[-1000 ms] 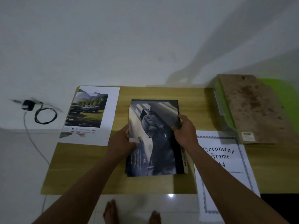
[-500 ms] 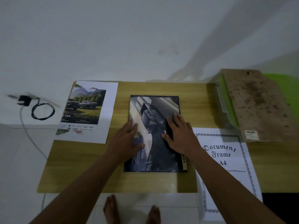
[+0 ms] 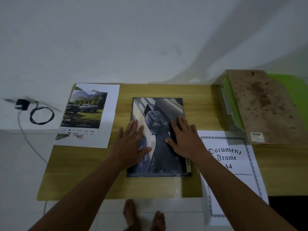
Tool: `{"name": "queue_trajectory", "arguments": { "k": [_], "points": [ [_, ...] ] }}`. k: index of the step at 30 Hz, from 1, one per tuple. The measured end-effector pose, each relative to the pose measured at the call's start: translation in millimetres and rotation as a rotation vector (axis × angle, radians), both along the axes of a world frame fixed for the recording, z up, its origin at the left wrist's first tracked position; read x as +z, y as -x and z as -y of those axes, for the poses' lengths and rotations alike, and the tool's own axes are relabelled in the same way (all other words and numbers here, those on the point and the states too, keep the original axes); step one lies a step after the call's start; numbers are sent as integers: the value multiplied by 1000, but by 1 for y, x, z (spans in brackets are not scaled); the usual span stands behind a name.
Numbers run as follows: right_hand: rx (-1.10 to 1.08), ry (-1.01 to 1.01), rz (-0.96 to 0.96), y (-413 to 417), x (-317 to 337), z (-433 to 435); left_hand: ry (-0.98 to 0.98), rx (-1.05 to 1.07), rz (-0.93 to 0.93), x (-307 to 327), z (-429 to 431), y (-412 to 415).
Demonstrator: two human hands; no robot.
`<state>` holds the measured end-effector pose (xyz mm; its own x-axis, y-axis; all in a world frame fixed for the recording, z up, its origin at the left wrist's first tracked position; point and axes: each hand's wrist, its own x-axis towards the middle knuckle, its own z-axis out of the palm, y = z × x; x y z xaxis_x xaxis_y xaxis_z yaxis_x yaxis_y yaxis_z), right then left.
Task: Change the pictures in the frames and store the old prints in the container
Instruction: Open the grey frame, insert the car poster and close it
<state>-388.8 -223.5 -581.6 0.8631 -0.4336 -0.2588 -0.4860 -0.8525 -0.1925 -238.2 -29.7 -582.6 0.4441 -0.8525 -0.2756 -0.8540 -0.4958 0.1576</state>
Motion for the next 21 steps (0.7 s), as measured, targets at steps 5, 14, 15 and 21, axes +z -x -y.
{"name": "queue_trajectory", "arguments": {
  "k": [5,14,15,21],
  "points": [
    [9,-86,0,4,1,-2,-1,-16,27,-1,0,-7],
    [18,-33,81,-17,7,11,122,-95,-46,15,42,-50],
    [14,-39,72,-21,7,14,57,-122,-47,16,49,-56],
    [16,-43,-59,-29,1,27,-125,-195,6,14,58,-65]
  ]
}}
